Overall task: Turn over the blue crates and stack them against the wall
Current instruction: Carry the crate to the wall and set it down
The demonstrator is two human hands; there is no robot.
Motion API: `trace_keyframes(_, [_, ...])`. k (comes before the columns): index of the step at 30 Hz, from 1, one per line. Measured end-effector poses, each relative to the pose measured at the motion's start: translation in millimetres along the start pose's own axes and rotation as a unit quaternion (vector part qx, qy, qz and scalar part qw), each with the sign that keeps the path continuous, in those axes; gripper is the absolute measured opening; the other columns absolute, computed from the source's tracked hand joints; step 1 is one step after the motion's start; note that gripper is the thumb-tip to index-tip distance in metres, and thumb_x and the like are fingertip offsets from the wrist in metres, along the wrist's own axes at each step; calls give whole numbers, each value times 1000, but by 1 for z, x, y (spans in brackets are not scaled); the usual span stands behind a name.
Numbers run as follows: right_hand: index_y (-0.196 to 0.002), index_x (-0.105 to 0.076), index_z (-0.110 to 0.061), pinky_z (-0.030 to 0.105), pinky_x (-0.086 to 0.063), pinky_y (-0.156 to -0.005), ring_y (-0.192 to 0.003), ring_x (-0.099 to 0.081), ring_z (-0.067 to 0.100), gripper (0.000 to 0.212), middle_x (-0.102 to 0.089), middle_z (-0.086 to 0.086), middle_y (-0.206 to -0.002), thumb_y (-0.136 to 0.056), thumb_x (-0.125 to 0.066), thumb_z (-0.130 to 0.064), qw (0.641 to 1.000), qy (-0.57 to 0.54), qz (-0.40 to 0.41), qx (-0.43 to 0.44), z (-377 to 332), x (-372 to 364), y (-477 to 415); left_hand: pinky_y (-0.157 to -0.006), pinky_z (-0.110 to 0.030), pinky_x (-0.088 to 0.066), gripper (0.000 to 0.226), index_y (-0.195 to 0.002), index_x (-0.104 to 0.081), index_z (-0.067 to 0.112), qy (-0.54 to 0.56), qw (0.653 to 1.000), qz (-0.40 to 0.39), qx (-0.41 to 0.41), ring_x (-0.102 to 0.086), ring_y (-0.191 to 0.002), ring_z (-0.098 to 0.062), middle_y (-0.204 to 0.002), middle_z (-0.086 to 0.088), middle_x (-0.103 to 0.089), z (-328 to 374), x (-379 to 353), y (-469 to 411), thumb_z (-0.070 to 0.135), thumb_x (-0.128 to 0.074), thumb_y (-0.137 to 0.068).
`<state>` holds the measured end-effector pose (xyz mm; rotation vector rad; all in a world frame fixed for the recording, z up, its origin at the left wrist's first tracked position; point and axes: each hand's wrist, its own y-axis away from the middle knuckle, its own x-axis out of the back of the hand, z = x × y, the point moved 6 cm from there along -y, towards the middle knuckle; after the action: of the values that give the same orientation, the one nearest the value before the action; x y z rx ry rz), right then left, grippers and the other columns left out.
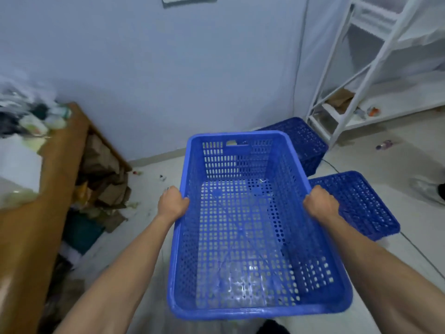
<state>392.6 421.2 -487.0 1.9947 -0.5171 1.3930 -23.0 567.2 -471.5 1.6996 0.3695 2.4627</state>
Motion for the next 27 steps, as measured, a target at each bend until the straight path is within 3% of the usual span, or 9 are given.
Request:
trace_keyframes(3, [-98,-49,-3,38,-44,-69,-93,-62,38,14,-62,19,-102,-92,-48,-16,999,12,-10,35,-59,-3,-33,-67,-33,-41,32,-98,-61,1,12,999,23,40,-62,-89,-38,-95,-18,-66,-29,18,-30,29,-61,-83])
trace_keyframes(8, [-108,-53,0,35,-42,-67,-93,-63,36,24,-62,17,-105,-95,-49,-19,994,31,-41,94,-156,-19,-106,-76,-38,-49,36,-98,-66,-2,17,996,33,85,-65,-97,-40,-102,-24,-69,-53,44,-88,30,-61,-83])
trace_keyframes(14, [-112,-50,-1,38,-43,-73,-102,-61,38,26,-60,19,-115,-95,-50,-21,978,59,-87,181,-283,-43,-201,-76,-37,-52,41,-99,-66,5,26,982,19,185,-66,-98,-37,-104,-17,-71,-89,54,-164,38,-56,-77])
trace_keyframes(20, [-121,-48,1,45,-47,-83,-109,-59,41,33,-57,21,-122,-95,-51,-20,960,84,-96,250,-397,-46,-258,-85,-39,-51,39,-108,-63,-5,69,967,28,245,-64,-106,-39,-112,-23,-68,-107,70,-213,28,-61,-87])
trace_keyframes(27, [-121,-49,0,44,-47,-87,-112,-58,40,30,-58,22,-123,-96,-47,-17,949,117,-103,276,-515,-76,-316,-85,-41,-50,35,-101,-64,-5,125,947,24,296,-63,-106,-41,-109,-25,-68,-145,71,-290,28,-61,-89])
